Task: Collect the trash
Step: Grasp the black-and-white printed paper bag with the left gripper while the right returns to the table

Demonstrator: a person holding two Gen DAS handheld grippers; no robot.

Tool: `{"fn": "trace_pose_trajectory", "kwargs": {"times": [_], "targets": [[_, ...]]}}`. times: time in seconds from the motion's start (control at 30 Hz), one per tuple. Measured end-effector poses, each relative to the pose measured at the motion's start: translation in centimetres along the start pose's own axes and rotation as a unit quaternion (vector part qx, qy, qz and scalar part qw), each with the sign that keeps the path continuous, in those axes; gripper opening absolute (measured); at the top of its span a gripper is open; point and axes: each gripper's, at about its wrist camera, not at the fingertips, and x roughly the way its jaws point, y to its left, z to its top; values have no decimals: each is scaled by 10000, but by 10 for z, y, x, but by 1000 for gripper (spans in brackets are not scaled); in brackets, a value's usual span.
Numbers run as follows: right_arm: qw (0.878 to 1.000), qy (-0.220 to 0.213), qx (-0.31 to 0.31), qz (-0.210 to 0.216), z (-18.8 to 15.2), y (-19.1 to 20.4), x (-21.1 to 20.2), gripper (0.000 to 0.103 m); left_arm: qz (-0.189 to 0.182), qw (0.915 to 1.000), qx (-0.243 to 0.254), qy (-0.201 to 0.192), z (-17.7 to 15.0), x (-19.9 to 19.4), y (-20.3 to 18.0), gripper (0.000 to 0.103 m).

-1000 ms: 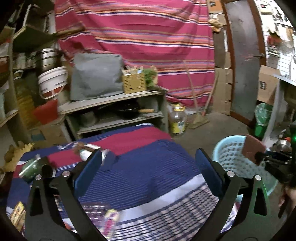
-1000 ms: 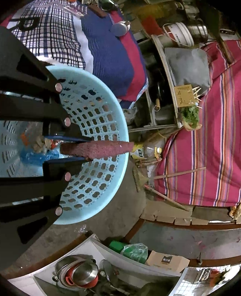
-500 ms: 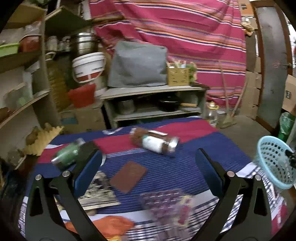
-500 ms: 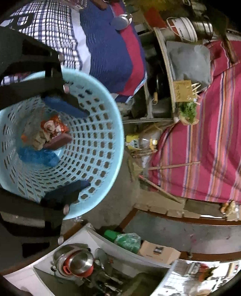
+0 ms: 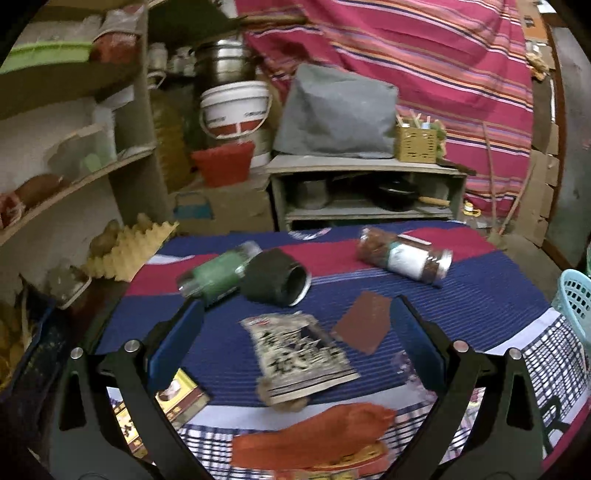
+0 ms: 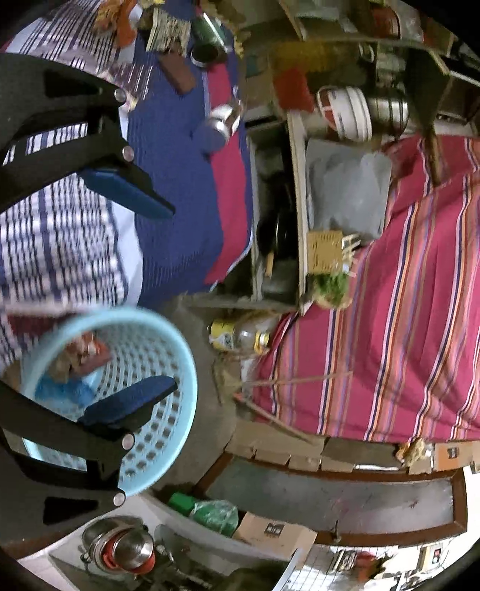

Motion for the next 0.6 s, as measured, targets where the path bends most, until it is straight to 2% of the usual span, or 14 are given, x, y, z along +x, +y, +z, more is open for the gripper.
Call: {"fn": "trace_pose_trajectory", "kwargs": {"times": [0.17,0.37,0.47,0.57,0.6], "targets": [[9997,117,-41,188,-7,35,4,86,33,9997,-78,216,-11,17,23,97],[9986,272,-194,410,-16,74,13,86,-56,9976,-180,666,-24,53,34,96],[9980,314,-281,474,-18,89,17,86,-137,9955,-60,932,-31,74,31,89],[9972,382,-392,515,-20,103,24,86,-332,9916,10,1251,-35,93,27,73],[9968,407,-427,533,-20,107,26,86,-389,9906,19,1312,-36,96,27,64]]}}
